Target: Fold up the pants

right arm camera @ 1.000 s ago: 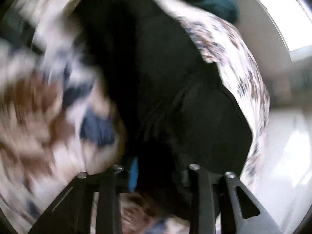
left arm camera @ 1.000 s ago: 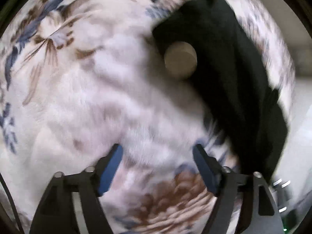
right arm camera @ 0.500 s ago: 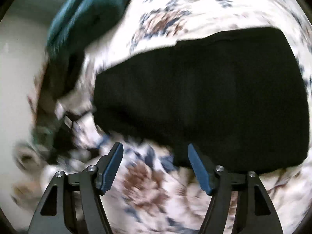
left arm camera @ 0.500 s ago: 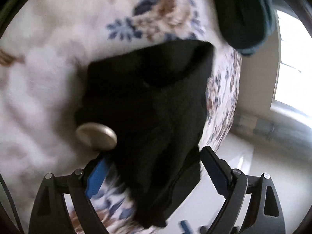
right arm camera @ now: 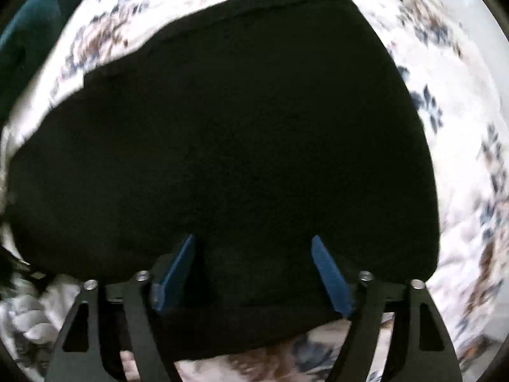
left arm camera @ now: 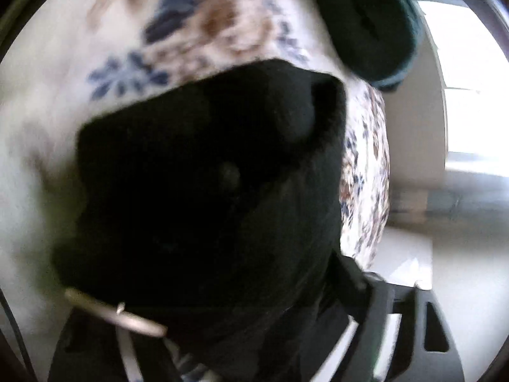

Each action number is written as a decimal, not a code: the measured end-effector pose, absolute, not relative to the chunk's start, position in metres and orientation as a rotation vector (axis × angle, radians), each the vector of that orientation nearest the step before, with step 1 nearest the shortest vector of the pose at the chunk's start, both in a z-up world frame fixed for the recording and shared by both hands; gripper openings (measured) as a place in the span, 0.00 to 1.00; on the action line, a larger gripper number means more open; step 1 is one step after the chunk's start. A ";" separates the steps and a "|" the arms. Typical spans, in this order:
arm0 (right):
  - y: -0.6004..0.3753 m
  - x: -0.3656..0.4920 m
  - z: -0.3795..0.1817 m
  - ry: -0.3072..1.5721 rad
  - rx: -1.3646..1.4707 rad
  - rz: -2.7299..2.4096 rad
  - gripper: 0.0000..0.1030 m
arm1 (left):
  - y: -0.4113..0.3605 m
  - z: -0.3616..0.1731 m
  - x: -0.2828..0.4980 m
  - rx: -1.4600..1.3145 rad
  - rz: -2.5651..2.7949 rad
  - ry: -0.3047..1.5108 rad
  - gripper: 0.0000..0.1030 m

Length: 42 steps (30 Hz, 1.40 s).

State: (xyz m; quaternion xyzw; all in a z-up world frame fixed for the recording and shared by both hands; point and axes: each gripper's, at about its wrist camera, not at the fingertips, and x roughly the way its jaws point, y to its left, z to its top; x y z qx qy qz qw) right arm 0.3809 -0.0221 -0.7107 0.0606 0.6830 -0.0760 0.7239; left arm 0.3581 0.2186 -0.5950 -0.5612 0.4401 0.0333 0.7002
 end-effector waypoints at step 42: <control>-0.382 0.276 -0.685 1.266 0.979 -0.060 0.92 | -0.235 -0.451 0.274 0.231 -0.356 1.004 0.60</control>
